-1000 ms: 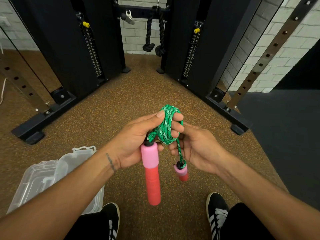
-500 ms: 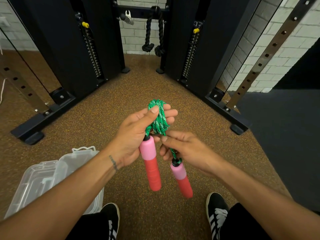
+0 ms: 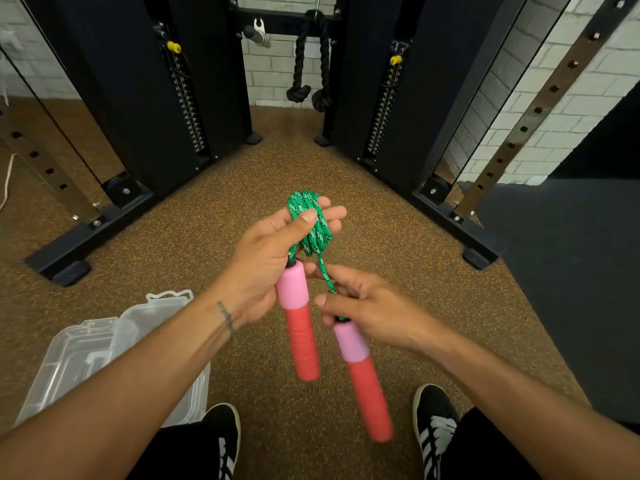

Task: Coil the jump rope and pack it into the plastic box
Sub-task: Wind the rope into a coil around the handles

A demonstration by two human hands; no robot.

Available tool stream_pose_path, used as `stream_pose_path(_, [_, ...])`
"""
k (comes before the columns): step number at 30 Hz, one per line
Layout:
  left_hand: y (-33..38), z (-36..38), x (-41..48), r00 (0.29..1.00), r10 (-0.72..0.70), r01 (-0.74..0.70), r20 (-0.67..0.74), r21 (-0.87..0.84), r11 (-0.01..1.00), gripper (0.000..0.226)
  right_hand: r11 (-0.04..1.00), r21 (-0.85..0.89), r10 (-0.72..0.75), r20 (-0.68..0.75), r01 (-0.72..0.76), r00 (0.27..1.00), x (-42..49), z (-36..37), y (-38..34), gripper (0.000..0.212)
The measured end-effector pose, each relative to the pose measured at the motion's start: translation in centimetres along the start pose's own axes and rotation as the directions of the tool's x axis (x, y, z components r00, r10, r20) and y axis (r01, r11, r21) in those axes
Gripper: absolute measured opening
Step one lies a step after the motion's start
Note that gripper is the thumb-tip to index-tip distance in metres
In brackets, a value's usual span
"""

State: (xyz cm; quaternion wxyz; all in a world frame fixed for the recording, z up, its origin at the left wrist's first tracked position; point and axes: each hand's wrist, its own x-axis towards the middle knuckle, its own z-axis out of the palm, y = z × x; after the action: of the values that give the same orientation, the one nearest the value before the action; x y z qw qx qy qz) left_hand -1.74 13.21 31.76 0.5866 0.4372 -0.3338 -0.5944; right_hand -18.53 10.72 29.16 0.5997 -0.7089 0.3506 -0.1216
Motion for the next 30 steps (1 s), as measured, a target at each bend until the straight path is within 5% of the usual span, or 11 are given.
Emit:
stream_pose_path(8, [-0.9,-0.7,0.3,0.999,-0.049,0.046,0.010,0.207,0.977,0.030,0.908,-0.416,-0.071,-0.042,0.047,0.997,0.0,-0.5,0.0,0.023])
stream_pose_path(14, [-2.4,-1.0,0.5,0.992,-0.112,0.065,0.061,0.519,0.852,0.021,0.674,-0.732,-0.175,-0.028,0.099,0.984,-0.2,-1.1,-0.3,0.022])
stream_pose_path(22, [-2.4,-1.6,0.3,0.911,-0.408,0.258,0.063,0.685,0.681,0.036,0.526,-0.844,-0.206,-0.012,0.101,0.979,-0.9,-1.7,-1.1,0.020])
stream_pose_path(30, [-2.1,-2.0,-0.2,0.765,-0.586,0.148,0.266,0.814,0.561,0.033,0.509,-0.856,-0.117,0.033,0.089,0.993,-0.6,-2.0,-1.2,0.072])
